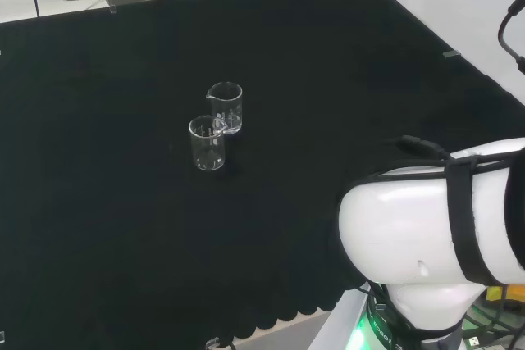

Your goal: Pick up the beaker on the right.

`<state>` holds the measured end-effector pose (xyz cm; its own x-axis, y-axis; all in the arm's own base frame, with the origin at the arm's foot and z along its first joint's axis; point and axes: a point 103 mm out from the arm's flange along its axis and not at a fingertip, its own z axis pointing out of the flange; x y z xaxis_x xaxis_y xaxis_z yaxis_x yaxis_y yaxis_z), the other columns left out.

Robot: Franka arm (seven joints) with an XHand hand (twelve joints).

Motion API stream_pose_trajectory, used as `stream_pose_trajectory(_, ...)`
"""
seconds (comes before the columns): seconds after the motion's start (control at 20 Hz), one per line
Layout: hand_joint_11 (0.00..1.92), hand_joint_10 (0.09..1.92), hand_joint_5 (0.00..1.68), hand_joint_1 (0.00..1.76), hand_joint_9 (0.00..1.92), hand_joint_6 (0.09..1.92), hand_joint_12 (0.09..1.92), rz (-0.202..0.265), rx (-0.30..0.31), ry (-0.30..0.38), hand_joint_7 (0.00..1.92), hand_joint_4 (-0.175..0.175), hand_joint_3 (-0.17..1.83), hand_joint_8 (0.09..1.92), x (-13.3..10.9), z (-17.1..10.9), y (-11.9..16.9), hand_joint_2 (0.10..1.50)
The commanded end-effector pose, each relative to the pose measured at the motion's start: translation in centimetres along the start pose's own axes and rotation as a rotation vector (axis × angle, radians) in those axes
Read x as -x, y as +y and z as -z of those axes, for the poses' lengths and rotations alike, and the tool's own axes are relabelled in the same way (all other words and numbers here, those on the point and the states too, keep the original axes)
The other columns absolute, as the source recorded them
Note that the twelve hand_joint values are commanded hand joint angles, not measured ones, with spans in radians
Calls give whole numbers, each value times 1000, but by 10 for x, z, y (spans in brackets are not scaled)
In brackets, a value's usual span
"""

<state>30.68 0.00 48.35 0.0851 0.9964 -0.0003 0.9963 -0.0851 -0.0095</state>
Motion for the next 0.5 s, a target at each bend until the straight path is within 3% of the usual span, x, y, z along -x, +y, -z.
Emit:
stream_pose_trajectory(0.05,0,642,226,76,74,322,1159,0,10,-13,10,-37,534,478,0,0,1,1148)
stream_pose_trajectory(0.2,0,641,290,44,70,152,1155,-1,10,-9,0,-34,342,477,1,0,2,1255)
stream_pose_trajectory(0.5,0,640,309,39,70,109,1154,-11,-7,-5,0,-34,296,477,4,-8,10,1278)
